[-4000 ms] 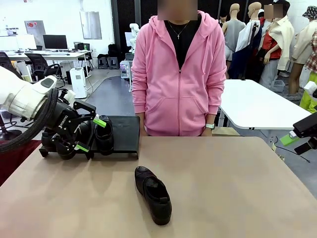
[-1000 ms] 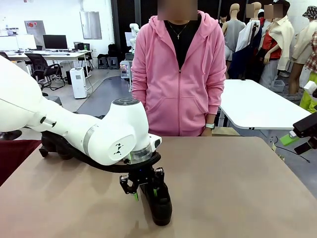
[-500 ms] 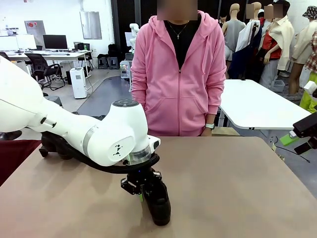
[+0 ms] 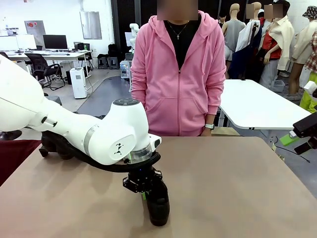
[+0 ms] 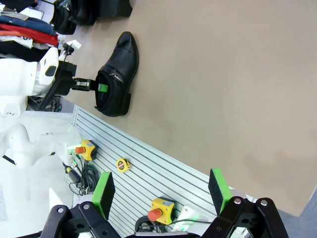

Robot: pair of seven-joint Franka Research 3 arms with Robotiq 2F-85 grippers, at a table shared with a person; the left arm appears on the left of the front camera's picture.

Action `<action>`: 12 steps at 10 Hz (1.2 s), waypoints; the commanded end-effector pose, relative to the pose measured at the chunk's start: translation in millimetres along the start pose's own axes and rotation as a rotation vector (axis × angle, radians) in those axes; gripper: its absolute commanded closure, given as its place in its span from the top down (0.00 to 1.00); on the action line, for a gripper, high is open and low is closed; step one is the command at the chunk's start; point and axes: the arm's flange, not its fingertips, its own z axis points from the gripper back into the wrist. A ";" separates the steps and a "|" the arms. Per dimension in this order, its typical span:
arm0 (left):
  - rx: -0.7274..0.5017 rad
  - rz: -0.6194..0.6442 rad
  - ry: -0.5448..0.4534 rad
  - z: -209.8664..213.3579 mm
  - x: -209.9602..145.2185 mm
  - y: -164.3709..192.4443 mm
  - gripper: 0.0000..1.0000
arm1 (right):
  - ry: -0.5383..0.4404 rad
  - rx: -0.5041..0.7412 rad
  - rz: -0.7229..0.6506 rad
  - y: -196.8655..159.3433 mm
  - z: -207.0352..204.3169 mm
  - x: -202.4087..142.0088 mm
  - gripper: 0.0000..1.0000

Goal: Organize the shoes by placing them on the stand.
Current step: Place the Shoe from the middle of the table onto the Shoes Stand.

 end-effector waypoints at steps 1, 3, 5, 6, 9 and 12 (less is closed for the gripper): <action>-0.050 -0.052 -0.041 36.9 2.6 11.3 0.00 | 0.003 0.006 0.010 1.7 -0.1 0.7 1.00; -0.023 -0.200 -0.112 100.1 -3.7 40.9 0.00 | 0.003 0.006 0.010 1.7 -0.1 0.7 1.00; -0.095 -0.262 -0.243 145.0 -6.4 69.5 0.00 | 0.003 0.006 0.010 1.7 -0.1 0.7 1.00; -0.143 -0.270 -0.311 159.8 -5.2 84.2 0.00 | 0.003 0.006 0.010 1.7 -0.1 0.7 1.00; -0.063 -0.251 -0.252 158.6 -2.5 59.5 0.00 | 0.003 0.006 0.010 1.7 -0.1 0.7 1.00; -0.076 -0.252 -0.254 155.5 -8.9 69.1 0.00 | 0.003 0.006 0.010 1.7 -0.1 0.7 1.00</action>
